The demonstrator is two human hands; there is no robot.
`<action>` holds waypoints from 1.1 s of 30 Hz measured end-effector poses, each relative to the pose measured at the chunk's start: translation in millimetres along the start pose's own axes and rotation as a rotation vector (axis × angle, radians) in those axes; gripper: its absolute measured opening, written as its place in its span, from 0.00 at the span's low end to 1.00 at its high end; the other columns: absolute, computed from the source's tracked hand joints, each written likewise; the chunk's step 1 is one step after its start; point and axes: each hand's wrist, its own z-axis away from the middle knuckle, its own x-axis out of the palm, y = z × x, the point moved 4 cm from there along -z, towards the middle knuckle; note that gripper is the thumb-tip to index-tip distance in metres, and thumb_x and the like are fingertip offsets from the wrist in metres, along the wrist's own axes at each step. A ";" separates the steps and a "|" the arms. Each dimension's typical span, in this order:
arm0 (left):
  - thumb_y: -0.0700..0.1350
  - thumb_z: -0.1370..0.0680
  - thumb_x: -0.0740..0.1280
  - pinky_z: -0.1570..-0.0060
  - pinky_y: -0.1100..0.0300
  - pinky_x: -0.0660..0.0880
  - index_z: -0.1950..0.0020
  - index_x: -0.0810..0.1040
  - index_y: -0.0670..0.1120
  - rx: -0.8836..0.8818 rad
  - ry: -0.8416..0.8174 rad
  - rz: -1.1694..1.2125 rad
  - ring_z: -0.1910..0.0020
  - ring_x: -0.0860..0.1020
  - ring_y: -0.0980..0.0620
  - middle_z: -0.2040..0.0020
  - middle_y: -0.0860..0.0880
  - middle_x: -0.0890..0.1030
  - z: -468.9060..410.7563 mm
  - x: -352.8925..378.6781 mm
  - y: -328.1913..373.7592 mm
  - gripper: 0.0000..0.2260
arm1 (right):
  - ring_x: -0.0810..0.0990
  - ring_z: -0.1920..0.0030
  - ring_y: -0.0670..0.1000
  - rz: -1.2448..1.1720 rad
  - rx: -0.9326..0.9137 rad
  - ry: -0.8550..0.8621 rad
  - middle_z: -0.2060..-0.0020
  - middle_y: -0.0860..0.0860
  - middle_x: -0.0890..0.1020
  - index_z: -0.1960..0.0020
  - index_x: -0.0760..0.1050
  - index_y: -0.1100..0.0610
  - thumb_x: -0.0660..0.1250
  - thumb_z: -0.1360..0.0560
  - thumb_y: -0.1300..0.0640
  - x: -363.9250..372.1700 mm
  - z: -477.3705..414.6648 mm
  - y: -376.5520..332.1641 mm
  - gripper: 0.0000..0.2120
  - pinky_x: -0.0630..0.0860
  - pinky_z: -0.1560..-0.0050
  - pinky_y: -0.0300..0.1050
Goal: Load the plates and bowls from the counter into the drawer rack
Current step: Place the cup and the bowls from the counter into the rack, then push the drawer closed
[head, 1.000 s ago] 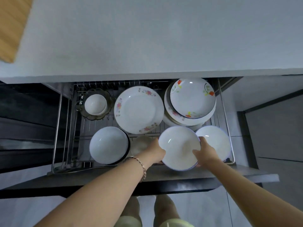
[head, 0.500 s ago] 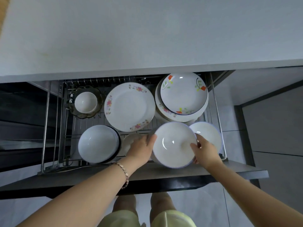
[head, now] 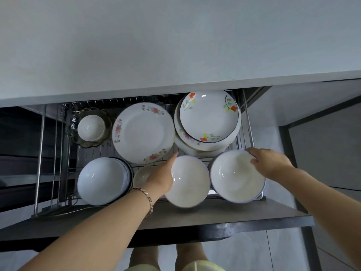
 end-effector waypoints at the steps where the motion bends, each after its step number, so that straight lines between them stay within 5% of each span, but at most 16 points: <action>1: 0.35 0.22 0.54 0.75 0.69 0.58 0.23 0.47 0.59 -0.011 -0.027 -0.008 0.66 0.68 0.56 0.31 0.46 0.71 -1.7 -1.9 1.4 0.32 | 0.75 0.39 0.57 0.054 -0.027 -0.024 0.37 0.53 0.76 0.29 0.63 0.45 0.55 0.21 0.55 2.2 -6.1 -3.1 0.21 0.73 0.44 0.48; 8: 0.33 0.23 0.53 0.77 0.65 0.57 0.24 0.46 0.59 -0.025 -0.091 -0.095 0.72 0.65 0.58 0.40 0.45 0.75 -11.0 -4.5 5.4 0.35 | 0.70 0.35 0.54 0.143 -0.080 0.034 0.38 0.53 0.72 0.30 0.64 0.49 0.55 0.23 0.61 11.9 -22.1 -14.4 0.23 0.72 0.41 0.49; 13: 0.32 0.24 0.54 0.77 0.64 0.60 0.24 0.45 0.60 -0.018 -0.139 -0.121 0.73 0.65 0.56 0.56 0.53 0.66 -18.6 -1.5 1.4 0.36 | 0.70 0.36 0.55 0.065 -0.020 -0.012 0.37 0.53 0.72 0.31 0.64 0.52 0.54 0.23 0.64 22.5 -26.6 -16.6 0.22 0.72 0.41 0.50; 15: 0.32 0.24 0.54 0.74 0.63 0.63 0.24 0.44 0.61 -0.029 -0.163 -0.112 0.72 0.64 0.57 0.55 0.52 0.69 -19.5 -0.8 -0.6 0.37 | 0.70 0.35 0.56 0.088 0.017 -0.043 0.37 0.53 0.72 0.30 0.63 0.52 0.55 0.24 0.65 23.0 -24.3 -17.2 0.23 0.71 0.40 0.50; 17: 0.34 0.23 0.54 0.71 0.64 0.64 0.23 0.43 0.59 -0.053 -0.155 -0.068 0.70 0.63 0.60 0.44 0.48 0.76 -17.9 0.6 -2.3 0.35 | 0.70 0.34 0.56 0.127 0.059 -0.035 0.36 0.54 0.71 0.29 0.60 0.54 0.56 0.24 0.63 22.8 -17.7 -21.0 0.24 0.71 0.39 0.50; 18: 0.37 0.21 0.55 0.68 0.64 0.67 0.23 0.43 0.57 -0.057 -0.137 -0.046 0.67 0.67 0.59 0.34 0.45 0.73 -15.7 0.1 -1.4 0.33 | 0.69 0.34 0.55 0.161 0.072 -0.009 0.35 0.54 0.70 0.28 0.58 0.55 0.56 0.25 0.62 21.5 -12.8 -24.0 0.25 0.70 0.38 0.49; 20: 0.41 0.20 0.55 0.50 0.56 0.74 0.22 0.45 0.52 -0.065 -0.051 0.006 0.44 0.76 0.48 0.25 0.43 0.61 -7.9 -4.4 0.1 0.29 | 0.68 0.33 0.55 0.201 0.091 0.061 0.34 0.55 0.69 0.28 0.57 0.56 0.56 0.25 0.61 17.2 -0.1 -32.1 0.26 0.69 0.37 0.48; 22: 0.40 0.21 0.56 0.35 0.52 0.67 0.24 0.53 0.47 -0.067 0.077 0.136 0.30 0.66 0.43 0.24 0.43 0.58 6.0 -11.0 -0.8 0.26 | 0.68 0.33 0.56 0.149 0.095 0.083 0.34 0.55 0.70 0.29 0.60 0.57 0.56 0.25 0.61 14.1 17.9 -43.9 0.24 0.69 0.37 0.48; 25: 0.38 0.22 0.56 0.40 0.53 0.73 0.32 0.69 0.44 -0.094 0.145 0.391 0.39 0.75 0.42 0.35 0.42 0.73 32.3 -17.1 -6.6 0.17 | 0.69 0.34 0.56 -0.032 0.096 0.058 0.35 0.55 0.71 0.31 0.65 0.55 0.56 0.24 0.58 13.8 49.4 -69.0 0.21 0.70 0.39 0.47; 29: 0.38 0.22 0.55 0.69 0.62 0.73 0.56 0.74 0.44 -0.221 -0.037 0.759 0.68 0.77 0.50 0.65 0.46 0.78 81.0 -14.0 -20.6 0.09 | 0.75 0.39 0.57 -0.300 0.073 0.086 0.35 0.55 0.71 0.35 0.72 0.55 0.57 0.22 0.59 21.2 97.6 -108.5 0.17 0.70 0.41 0.43; 33: 0.42 0.21 0.58 0.65 0.62 0.72 0.62 0.73 0.45 -0.311 -0.218 0.879 0.67 0.77 0.52 0.65 0.47 0.78 132.8 -0.5 -63.5 0.11 | 0.78 0.50 0.59 -0.535 0.109 0.113 0.49 0.58 0.81 0.51 0.78 0.57 0.57 0.24 0.60 42.1 144.8 -141.3 0.10 0.72 0.48 0.44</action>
